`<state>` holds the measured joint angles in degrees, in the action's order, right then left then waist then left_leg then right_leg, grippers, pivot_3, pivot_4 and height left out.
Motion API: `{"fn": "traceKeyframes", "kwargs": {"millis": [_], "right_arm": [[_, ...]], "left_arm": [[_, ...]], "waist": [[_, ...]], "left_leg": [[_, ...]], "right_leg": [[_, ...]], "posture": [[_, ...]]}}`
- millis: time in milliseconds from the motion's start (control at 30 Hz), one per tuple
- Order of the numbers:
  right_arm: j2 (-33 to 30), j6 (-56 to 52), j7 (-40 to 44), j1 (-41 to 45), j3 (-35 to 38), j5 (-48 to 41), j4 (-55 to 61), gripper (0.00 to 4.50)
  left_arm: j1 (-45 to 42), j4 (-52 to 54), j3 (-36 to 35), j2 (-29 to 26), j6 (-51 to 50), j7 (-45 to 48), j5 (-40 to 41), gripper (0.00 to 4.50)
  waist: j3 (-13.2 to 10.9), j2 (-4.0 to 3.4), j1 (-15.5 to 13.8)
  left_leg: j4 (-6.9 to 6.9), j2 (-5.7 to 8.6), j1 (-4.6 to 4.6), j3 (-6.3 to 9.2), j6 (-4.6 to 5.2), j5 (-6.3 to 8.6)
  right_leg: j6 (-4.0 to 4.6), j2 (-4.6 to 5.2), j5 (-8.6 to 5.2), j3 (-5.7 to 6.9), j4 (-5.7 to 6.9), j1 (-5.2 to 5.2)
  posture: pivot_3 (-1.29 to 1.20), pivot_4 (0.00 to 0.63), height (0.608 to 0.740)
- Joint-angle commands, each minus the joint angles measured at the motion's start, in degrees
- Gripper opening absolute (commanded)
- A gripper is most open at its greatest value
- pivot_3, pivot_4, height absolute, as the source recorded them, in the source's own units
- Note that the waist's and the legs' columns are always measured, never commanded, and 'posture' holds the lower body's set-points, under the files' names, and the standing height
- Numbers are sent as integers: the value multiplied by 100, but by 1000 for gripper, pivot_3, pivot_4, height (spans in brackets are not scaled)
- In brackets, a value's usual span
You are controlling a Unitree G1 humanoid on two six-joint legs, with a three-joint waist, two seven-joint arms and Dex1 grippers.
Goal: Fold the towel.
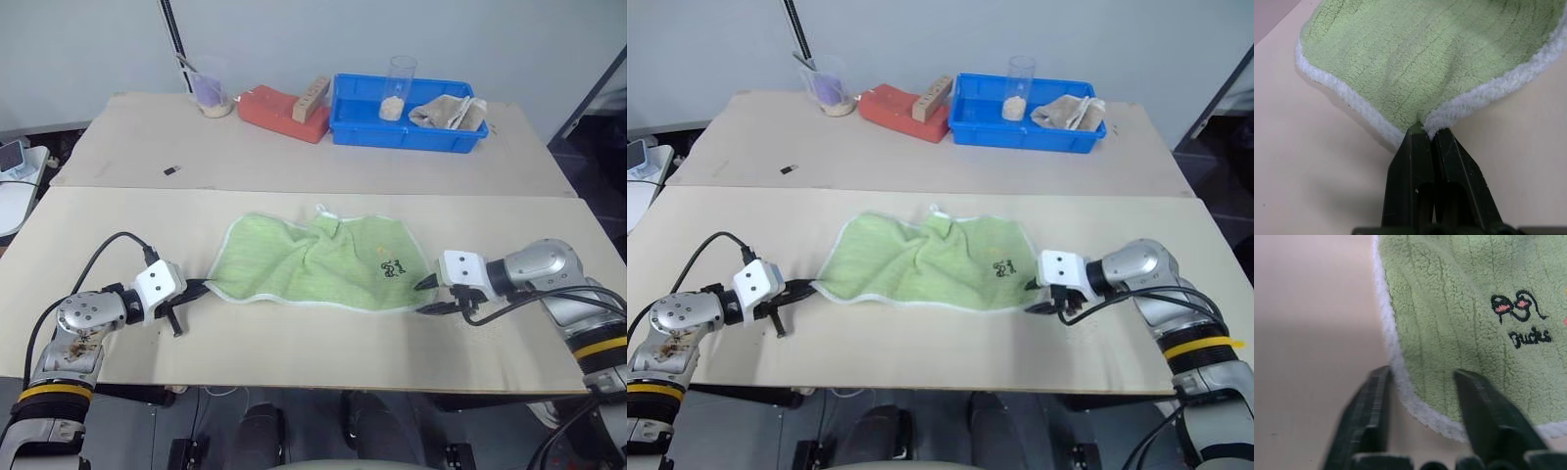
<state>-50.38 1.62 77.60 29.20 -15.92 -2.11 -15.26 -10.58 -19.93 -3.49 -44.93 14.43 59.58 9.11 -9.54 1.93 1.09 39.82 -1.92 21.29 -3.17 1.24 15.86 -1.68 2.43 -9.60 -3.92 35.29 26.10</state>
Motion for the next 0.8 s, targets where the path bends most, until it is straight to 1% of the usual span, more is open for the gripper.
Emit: {"fn": "traceKeyframes", "kwargs": {"millis": [33,67,100,167,267,367,433,467,533,600,667,700,800], "right_arm": [[10,-165,84,85,39,45,-58,575],[3,-215,124,106,70,5,-54,238],[-18,-264,178,118,101,-37,-50,56],[-73,-316,287,151,151,-99,-87,56],[-115,-810,497,258,356,-434,-15,56],[-2,-1491,410,695,719,-812,-127,56],[178,-1493,25,1188,924,-813,-575,56],[278,-1427,-220,1693,1081,-808,-1035,56],[394,-1294,-466,2407,1249,-771,-1708,56],[453,-1085,-637,3085,1365,-712,-2370,56],[406,-780,-766,3955,1483,-648,-3068,56],[378,-642,-772,4235,1507,-611,-3308,56],[279,-248,-638,4719,1511,-494,-3714,56]], "left_arm": [[10,94,-183,-166,-74,37,100,0],[0,86,-175,-198,-154,99,133,0],[-8,90,-166,-232,-228,166,167,0],[-62,107,-142,-298,-450,332,260,0],[-283,159,-160,-360,-1008,533,505,0],[-854,93,-317,-277,-1802,464,846,0],[-1418,-119,-453,-149,-2298,230,1053,0],[-1999,-410,-561,-99,-2558,43,1140,0],[-2797,-881,-672,-56,-2802,-155,1168,0],[-3503,-1418,-719,-66,-2808,-266,1091,0],[-4498,-2118,-730,-174,-2609,-342,935,0],[-4836,-2369,-716,-220,-2504,-336,864,0],[-5531,-2957,-617,-320,-2128,-209,640,0]], "waist": [[0,0,3],[0,0,2],[0,0,0],[0,0,-7],[0,0,-14],[-3,1,-19],[-3,2,-20],[-5,4,-18],[-13,12,-7],[-13,11,0],[-14,11,11],[-15,9,26],[-14,8,70]], "left_leg": [[0,0,0,0,0,0],[0,0,0,0,0,0],[0,0,0,0,0,0],[-1,0,0,0,0,0],[-2,0,2,0,0,0],[3,2,9,1,0,0],[10,3,10,2,0,-1],[15,4,9,3,0,-1],[22,7,8,4,-1,-4],[16,6,12,8,1,-8],[-3,7,11,8,2,-8],[-14,7,19,8,2,-7],[-19,7,52,9,8,-3]], "right_leg": [[0,0,0,0,1,0],[0,0,0,0,2,1],[0,0,0,0,4,1],[1,-1,0,0,6,4],[1,-1,-1,0,6,6],[0,0,0,0,6,8],[0,0,1,0,13,9],[0,-1,1,0,16,8],[2,-4,7,0,21,7],[4,-8,13,1,17,8],[12,-8,17,0,1,9],[43,-9,36,1,-13,14],[45,-9,38,3,-18,32]], "posture": [[0,150,714],[0,150,714],[0,150,714],[0,150,714],[0,150,714],[0,150,714],[0,150,714],[0,150,714],[0,150,714],[0,150,714],[0,150,714],[0,150,714],[0,150,714]]}}
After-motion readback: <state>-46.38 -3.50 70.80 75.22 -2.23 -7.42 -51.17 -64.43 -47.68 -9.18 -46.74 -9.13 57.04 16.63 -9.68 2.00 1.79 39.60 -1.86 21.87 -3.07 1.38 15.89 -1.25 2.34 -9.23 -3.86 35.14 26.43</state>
